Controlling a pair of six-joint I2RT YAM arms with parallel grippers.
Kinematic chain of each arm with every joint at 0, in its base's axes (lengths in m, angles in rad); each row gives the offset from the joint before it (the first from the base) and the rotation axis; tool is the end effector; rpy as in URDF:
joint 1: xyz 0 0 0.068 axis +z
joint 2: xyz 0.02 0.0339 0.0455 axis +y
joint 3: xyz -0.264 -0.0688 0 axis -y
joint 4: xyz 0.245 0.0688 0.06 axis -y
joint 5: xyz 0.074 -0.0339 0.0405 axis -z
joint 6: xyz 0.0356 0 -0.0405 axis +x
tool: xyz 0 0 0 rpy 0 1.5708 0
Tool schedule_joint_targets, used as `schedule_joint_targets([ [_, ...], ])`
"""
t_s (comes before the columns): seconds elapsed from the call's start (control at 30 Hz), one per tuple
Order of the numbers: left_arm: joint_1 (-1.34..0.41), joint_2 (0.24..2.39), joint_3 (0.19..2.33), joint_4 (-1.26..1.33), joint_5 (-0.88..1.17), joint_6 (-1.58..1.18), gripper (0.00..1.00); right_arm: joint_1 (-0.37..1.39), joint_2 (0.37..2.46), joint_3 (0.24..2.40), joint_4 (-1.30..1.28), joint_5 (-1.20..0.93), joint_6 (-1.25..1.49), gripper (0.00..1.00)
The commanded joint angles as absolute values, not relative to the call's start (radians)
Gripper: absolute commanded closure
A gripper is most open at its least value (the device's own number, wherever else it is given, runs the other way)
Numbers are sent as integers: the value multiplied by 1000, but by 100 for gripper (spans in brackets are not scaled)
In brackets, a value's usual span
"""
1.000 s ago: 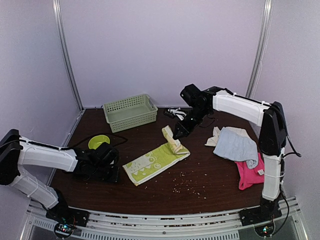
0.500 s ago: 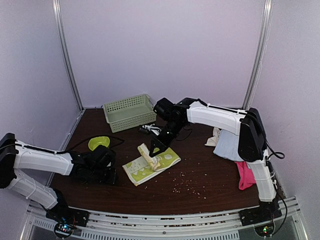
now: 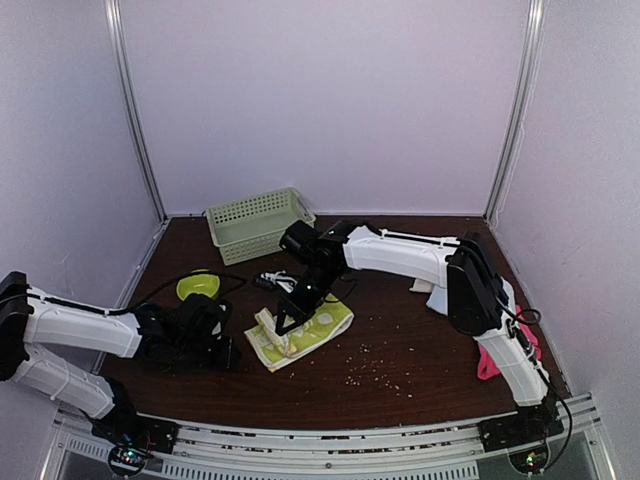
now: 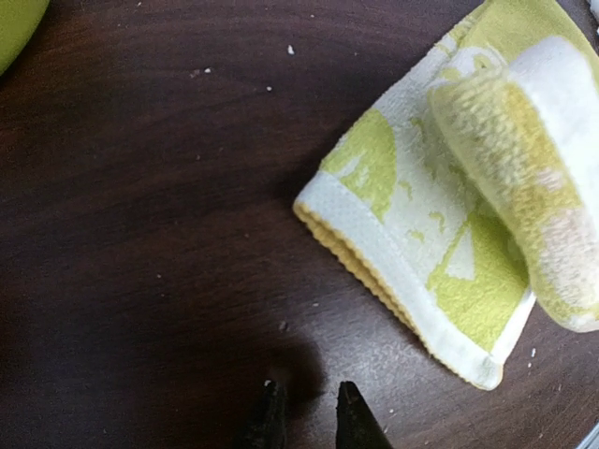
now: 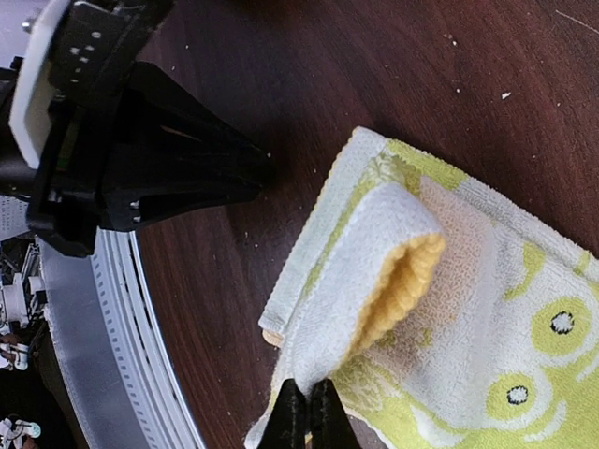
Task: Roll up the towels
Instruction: Fold the towel at the center of the board.
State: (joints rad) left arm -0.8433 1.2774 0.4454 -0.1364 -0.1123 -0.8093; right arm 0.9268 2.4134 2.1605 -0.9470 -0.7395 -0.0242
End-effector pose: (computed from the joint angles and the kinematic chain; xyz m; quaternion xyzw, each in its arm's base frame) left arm 0.1459 -0.1579 0.1354 -0.0004 0.9536 -0.1815 0.2401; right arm 0.2844 0.4187 0.1925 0.4788 -0.7843 -0.3946 0.0002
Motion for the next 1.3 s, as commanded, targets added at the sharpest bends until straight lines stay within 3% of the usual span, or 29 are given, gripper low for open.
schedule_joint_targets([
  [0.0, -837, 1246, 417, -72, -93, -799, 79, 940, 2442, 2193, -915, -701, 5, 100],
  [0.8, -838, 1164, 365, -21, -58, -807, 78, 958, 2522, 2252, -811, -751, 101, 100],
  [0.93, -838, 1094, 363, -80, -75, -813, 79, 962, 2522, 2265, -807, -845, 106, 81],
  [1.27, -838, 930, 463, -238, -180, -752, 77, 918, 2388, 2250, -862, -802, 14, 62],
])
